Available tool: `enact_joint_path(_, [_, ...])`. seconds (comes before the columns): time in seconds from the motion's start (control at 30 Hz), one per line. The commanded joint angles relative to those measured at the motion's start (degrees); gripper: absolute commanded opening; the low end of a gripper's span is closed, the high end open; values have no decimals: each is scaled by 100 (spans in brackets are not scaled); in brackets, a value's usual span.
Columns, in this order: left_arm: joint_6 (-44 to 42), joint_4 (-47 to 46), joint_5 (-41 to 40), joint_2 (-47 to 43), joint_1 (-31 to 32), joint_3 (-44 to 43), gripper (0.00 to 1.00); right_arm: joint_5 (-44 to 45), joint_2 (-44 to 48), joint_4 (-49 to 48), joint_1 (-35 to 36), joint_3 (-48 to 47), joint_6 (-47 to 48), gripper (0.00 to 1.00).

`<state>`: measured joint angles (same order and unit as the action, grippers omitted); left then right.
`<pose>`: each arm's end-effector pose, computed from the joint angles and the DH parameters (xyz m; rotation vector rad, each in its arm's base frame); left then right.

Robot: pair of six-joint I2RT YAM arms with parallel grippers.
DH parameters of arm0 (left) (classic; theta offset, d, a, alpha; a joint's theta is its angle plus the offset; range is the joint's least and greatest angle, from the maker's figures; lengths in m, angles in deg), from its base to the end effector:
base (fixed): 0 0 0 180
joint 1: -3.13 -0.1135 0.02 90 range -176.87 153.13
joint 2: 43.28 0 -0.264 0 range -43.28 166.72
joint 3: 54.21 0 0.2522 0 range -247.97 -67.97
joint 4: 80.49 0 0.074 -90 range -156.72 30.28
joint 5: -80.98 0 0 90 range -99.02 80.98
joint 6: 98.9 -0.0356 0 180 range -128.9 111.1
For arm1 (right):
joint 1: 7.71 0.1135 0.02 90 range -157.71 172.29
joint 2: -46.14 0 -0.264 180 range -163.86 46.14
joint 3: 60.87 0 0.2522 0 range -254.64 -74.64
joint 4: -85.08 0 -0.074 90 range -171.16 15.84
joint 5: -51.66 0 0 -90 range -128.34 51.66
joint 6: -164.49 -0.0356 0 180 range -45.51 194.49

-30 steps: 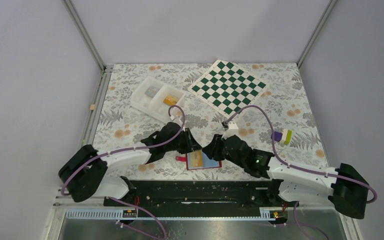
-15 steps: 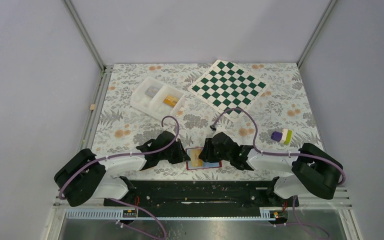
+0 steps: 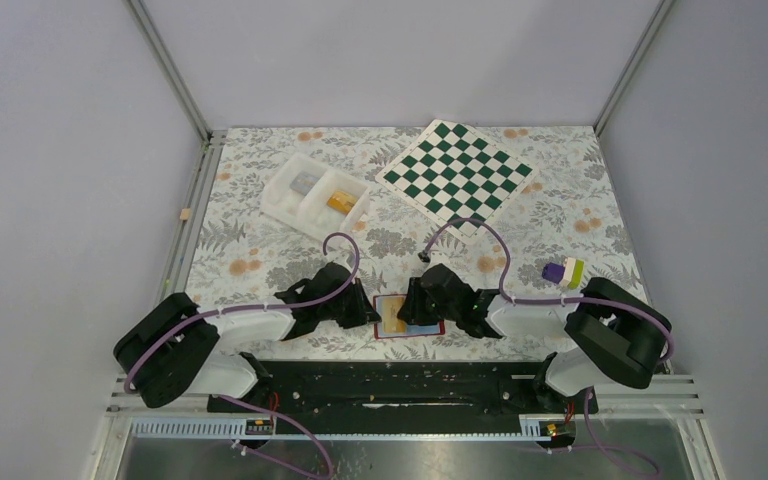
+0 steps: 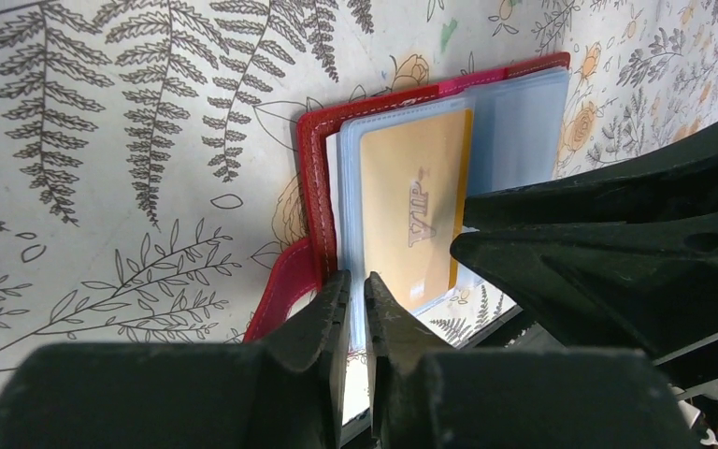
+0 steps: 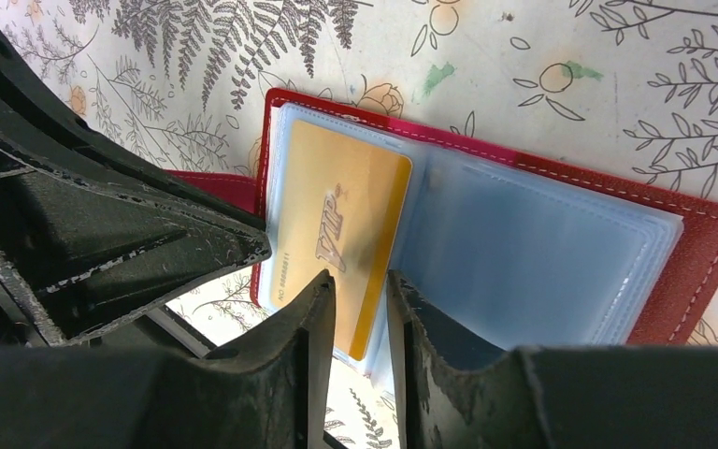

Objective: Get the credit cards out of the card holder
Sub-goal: Remove the credit card from the card holder.

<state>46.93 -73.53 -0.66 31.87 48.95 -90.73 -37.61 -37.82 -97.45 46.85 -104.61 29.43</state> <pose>0.1536 -0.1655 0.1332 -0.1496 2.5979 -0.9432 0.1578 0.2210 0.1462 -0.1909 2.3884 0.8890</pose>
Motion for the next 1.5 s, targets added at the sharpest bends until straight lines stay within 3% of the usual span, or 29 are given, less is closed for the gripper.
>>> enact_joint_path(0.0, [28, -84, -55, 162, -32, 59, 11, 2, -71, -129, -45, -155, 52, 35])
enact_joint_path(0.17, [67, -109, -47, 166, -36, 94, 11, -54, -113, -271, -74, -104, -101, 40])
enact_joint_path(0.6, [108, -149, 38, 230, -42, 120, 11, -1285, -434, -2345, -597, 672, -994, 37])
enact_joint_path(0.87, [86, -73, 34, 221, -38, 57, 11, -1604, -323, -2892, -766, 932, -1084, 29])
enact_joint_path(1.1, [111, -70, 34, 240, -39, 75, 11, -1893, -692, -4018, -889, 1195, -1396, 17])
enact_joint_path(1.3, [122, -44, 8, 257, -42, 79, 11, -1948, -821, -4035, -954, 1211, -1376, 0])
enact_joint_path(1.47, [103, 217, -123, 376, -45, 16, 10, -1975, -754, -3968, -1111, 1320, -1369, 0])
